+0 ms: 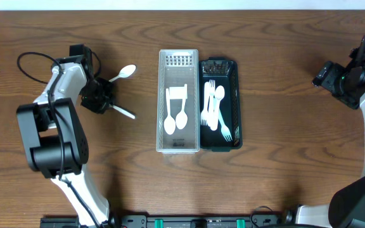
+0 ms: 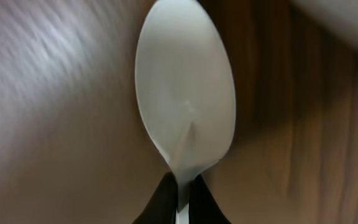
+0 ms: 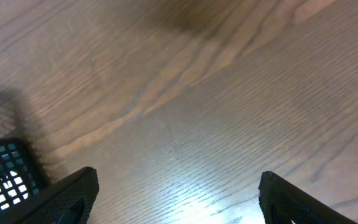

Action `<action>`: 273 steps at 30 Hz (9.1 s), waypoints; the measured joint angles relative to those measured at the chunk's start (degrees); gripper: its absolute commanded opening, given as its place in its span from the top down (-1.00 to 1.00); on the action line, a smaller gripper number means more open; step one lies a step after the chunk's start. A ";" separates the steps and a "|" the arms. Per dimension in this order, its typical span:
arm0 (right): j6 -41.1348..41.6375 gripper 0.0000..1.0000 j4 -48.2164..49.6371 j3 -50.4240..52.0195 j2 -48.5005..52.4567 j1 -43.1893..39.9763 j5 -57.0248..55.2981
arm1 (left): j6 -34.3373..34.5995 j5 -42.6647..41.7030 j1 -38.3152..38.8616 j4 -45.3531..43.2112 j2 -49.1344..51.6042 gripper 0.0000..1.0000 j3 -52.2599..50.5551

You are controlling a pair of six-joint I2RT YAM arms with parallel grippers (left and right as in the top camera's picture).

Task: Pack container

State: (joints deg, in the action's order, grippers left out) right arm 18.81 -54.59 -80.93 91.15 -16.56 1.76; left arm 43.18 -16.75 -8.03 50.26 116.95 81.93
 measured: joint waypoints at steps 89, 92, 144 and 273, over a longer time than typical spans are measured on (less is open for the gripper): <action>-0.02 -0.68 -3.13 0.00 0.00 0.00 -0.02 | -82.16 8.92 4.07 -13.20 5.60 -0.14 4.44; -0.02 -0.67 -3.26 0.00 0.00 0.00 -0.02 | -81.92 7.61 4.07 -11.58 5.64 -0.15 4.46; -0.02 -0.68 -2.93 0.00 0.02 0.00 -0.02 | -39.36 5.73 31.06 0.70 -14.43 0.66 4.55; -15.23 -0.99 -26.62 -3.34 -48.04 0.39 14.36 | -44.96 23.19 10.27 -31.08 -114.14 -0.96 -74.66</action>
State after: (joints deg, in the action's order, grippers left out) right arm 3.57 -81.21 -84.27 43.11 -16.16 16.12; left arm -1.78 6.44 2.24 19.18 2.81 7.27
